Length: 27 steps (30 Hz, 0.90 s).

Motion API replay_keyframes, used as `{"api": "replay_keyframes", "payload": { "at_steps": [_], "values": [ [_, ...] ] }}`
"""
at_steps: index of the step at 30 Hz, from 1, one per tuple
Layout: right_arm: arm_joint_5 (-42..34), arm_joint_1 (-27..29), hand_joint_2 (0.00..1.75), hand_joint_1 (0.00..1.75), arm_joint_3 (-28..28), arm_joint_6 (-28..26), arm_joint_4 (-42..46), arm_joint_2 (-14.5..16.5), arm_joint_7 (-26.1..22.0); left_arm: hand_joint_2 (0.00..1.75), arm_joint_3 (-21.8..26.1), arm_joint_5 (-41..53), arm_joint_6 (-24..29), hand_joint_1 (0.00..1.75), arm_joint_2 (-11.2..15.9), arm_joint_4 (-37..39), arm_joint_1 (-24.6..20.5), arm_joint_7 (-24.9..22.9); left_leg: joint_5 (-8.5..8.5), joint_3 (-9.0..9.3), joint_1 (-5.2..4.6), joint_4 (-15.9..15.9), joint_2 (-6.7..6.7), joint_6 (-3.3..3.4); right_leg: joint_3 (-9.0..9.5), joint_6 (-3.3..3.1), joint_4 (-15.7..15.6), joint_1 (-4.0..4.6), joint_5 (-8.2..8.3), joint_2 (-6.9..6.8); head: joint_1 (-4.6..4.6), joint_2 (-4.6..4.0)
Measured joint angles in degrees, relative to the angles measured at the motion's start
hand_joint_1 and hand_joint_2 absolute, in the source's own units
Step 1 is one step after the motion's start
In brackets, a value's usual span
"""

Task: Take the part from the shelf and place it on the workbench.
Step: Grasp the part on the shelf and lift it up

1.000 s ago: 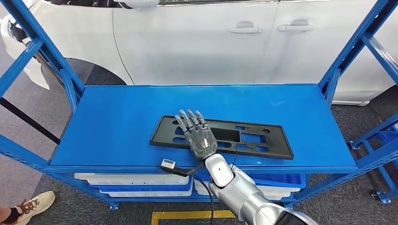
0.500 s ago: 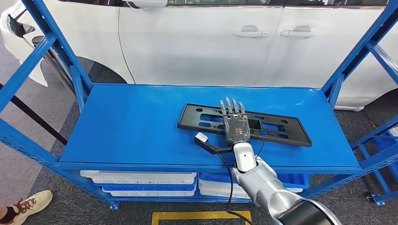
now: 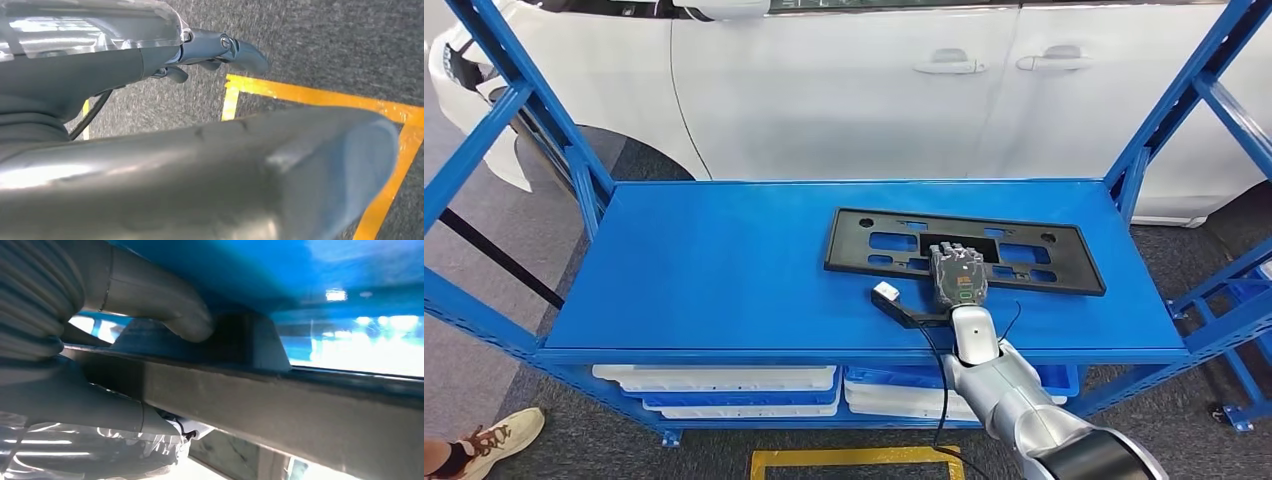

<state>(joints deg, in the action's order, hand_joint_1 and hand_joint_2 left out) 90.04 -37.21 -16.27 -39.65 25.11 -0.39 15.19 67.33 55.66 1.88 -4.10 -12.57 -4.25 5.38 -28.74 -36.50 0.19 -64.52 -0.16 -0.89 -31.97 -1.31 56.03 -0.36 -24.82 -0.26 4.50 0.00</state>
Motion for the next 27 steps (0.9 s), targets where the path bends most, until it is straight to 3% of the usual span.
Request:
{"api": "replay_keyframes", "payload": {
  "at_steps": [2,3,4,6,8,10,13,16,17,18,19,21,23,27],
  "values": [
    [0.1,0.1,1.75,1.75,0.1,0.3,-0.1,0.0,-0.2,0.0,0.0,0.0,-0.4,0.0,0.0,0.0,0.1,0.5,-2.4,-2.97,0.45,-6.3,0.01,-0.56,-0.1,-0.05,0.1,0.01,0.0,-0.02,0.01,0.0],
    [0.1,0.1,1.75,1.75,0.2,0.4,-0.2,0.1,-0.3,0.0,0.0,0.0,-0.7,0.0,0.0,0.0,0.2,1.0,-2.23,-3.45,0.58,-7.4,0.02,-0.73,-0.1,-0.01,0.1,-0.01,-0.03,-0.02,0.01,0.0],
    [0.1,0.1,1.75,1.75,0.3,0.5,-0.2,0.1,-0.4,0.0,0.0,0.0,-1.0,0.0,0.0,0.0,0.2,1.5,-0.95,-2.84,0.71,-6.2,0.02,-0.85,-0.07,0.09,0.2,-0.07,-0.09,0.0,0.01,0.0],
    [0.1,0.1,1.75,1.75,0.5,0.4,-0.2,0.1,-0.4,0.0,0.0,0.1,-1.6,0.0,0.1,0.0,0.2,2.6,2.7,0.57,0.97,0.8,0.04,-0.85,-0.01,0.45,0.5,-0.15,-0.34,0.08,0.01,0.0],
    [0.1,0.1,1.75,1.75,0.7,0.2,-0.2,0.1,-0.4,0.87,0.0,0.4,-2.0,0.0,0.2,0.0,0.2,4.2,4.26,3.15,0.9,6.2,-0.03,-0.23,-0.22,1.07,0.9,0.01,-0.62,0.22,0.01,0.0],
    [0.1,0.1,1.75,1.75,1.1,-0.1,-0.1,0.1,-0.8,1.75,0.0,0.6,-2.0,0.0,0.1,0.0,0.2,5.9,3.97,3.51,0.65,7.1,-0.1,0.68,-0.4,1.74,1.1,0.16,-0.68,0.31,0.01,0.0],
    [0.1,0.1,1.75,1.75,1.7,-0.3,0.1,0.1,-2.4,1.75,0.0,0.4,-0.9,0.0,0.1,0.0,0.2,7.3,4.29,3.62,0.77,7.4,0.0,1.83,-1.05,2.61,2.7,-0.16,-1.95,0.3,0.0,0.0],
    [-0.5,-0.1,1.75,1.75,2.1,-0.3,0.2,0.1,-4.5,1.75,0.0,-0.2,0.6,0.0,0.2,0.0,0.0,7.5,4.41,3.37,0.71,7.5,0.04,2.44,-6.35,3.05,13.6,-0.35,-7.52,0.29,0.0,0.0],
    [-1.2,0.0,1.75,1.75,2.2,-0.3,0.3,0.2,-5.6,1.75,0.1,-0.4,0.9,0.0,0.2,0.0,0.0,7.4,4.42,3.31,0.66,7.5,0.02,2.49,-8.28,3.15,17.3,-0.4,-8.81,0.28,-0.01,0.0],
    [-2.7,0.2,1.75,1.75,2.5,-0.3,0.9,0.4,-7.6,1.75,0.2,-0.6,0.9,0.0,0.3,0.0,0.0,7.4,4.4,3.29,0.63,7.5,0.0,2.49,-9.19,3.19,18.9,-0.43,-8.79,0.27,0.0,0.0],
    [-5.3,0.7,1.75,1.75,3.0,-0.4,2.4,0.6,-10.9,1.75,0.3,-0.9,0.7,0.0,0.3,0.0,0.0,7.5,4.35,3.35,0.62,7.4,-0.06,2.44,-8.99,3.15,18.2,-0.45,-7.64,0.27,-0.01,0.0],
    [-13.4,2.0,1.75,1.75,4.3,-0.4,7.4,1.4,-20.5,1.75,0.5,-1.1,-0.4,0.0,0.3,0.0,0.0,8.1,4.12,3.52,0.62,7.2,-0.15,2.11,-5.87,2.83,11.2,-0.48,-3.27,0.26,-0.01,0.0],
    [-24.5,3.4,1.75,1.75,5.2,0.6,13.7,2.4,-30.9,1.75,0.7,-1.2,-1.8,0.0,0.3,0.0,-0.2,8.7,3.74,3.4,0.36,6.8,-0.13,1.52,-2.87,2.31,4.3,-0.34,-0.73,0.26,0.0,0.0],
    [-54.0,9.1,1.75,1.75,4.6,7.7,33.2,3.3,-49.0,1.75,0.8,-0.6,-4.1,0.0,0.6,0.0,-0.3,10.2,3.25,3.27,0.42,6.4,-0.25,0.22,-2.04,0.92,2.3,0.0,-0.78,0.09,0.01,0.0]
  ]
}}
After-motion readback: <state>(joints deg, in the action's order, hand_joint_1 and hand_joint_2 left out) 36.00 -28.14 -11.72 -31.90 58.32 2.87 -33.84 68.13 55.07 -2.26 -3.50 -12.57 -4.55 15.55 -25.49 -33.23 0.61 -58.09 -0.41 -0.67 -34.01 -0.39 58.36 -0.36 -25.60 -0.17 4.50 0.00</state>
